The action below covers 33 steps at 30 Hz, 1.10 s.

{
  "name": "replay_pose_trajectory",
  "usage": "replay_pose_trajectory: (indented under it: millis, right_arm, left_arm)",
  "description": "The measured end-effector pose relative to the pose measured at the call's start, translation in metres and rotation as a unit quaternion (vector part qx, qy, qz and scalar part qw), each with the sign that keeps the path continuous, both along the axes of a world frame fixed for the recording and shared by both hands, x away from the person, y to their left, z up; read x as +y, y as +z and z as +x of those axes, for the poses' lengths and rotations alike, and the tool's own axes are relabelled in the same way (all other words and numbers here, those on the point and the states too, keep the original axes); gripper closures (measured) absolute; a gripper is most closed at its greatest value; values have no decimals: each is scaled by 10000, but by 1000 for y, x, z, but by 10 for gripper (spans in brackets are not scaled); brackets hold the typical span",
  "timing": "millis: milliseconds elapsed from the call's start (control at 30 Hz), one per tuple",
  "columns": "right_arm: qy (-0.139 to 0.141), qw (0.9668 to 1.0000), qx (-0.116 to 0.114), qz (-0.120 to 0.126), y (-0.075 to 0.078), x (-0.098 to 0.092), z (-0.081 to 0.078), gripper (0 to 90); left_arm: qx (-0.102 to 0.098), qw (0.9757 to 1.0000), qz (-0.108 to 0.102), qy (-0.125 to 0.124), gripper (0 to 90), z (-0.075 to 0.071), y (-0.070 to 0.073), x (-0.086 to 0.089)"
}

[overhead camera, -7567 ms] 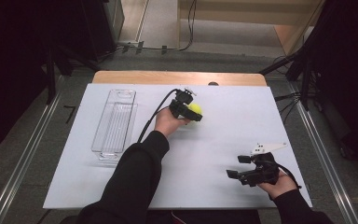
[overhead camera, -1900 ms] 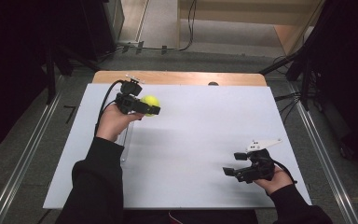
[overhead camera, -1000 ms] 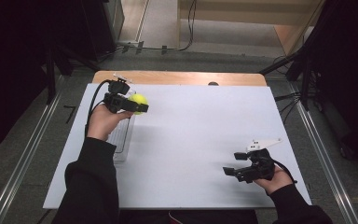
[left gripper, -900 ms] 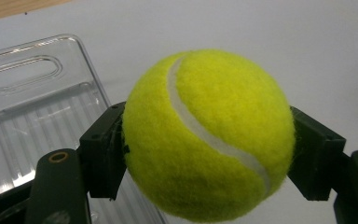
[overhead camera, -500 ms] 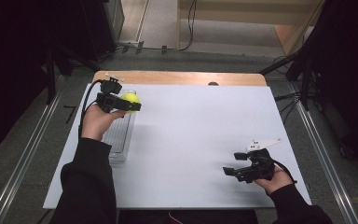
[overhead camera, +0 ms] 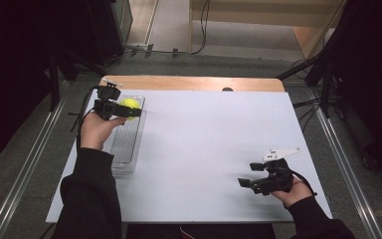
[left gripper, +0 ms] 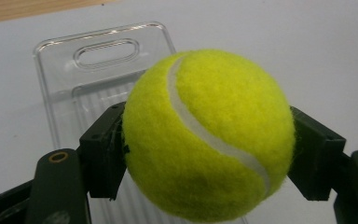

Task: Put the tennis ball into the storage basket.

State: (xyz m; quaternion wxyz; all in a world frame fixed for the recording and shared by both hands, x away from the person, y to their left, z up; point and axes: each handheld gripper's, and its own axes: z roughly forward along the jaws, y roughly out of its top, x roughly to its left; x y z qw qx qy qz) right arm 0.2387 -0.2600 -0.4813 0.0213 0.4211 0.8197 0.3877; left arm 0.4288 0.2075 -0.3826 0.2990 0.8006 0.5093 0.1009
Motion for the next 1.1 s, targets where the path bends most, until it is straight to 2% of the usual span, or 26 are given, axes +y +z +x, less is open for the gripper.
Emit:
replay_pose_trajectory:
  millis: [267, 467, 667, 1100]
  right_arm:
    - [6, 10000, -2, -6, 0, 0, 0, 169]
    - [3, 10000, 2, -3, 0, 0, 0, 169]
    - [6, 10000, -6, -6, 0, 0, 0, 169]
    - [6, 10000, -4, -3, 0, 0, 0, 169]
  left_arm:
    - [-29, 9997, 10, 252, 262, 0, -1, 12]
    - [-27, 9996, -3, 292, 262, 0, -2, 14]
    - [-18, 9994, 88, 323, 261, 2, -6, 13]
    - [125, 9992, 159, 336, 262, 6, -21, 11]
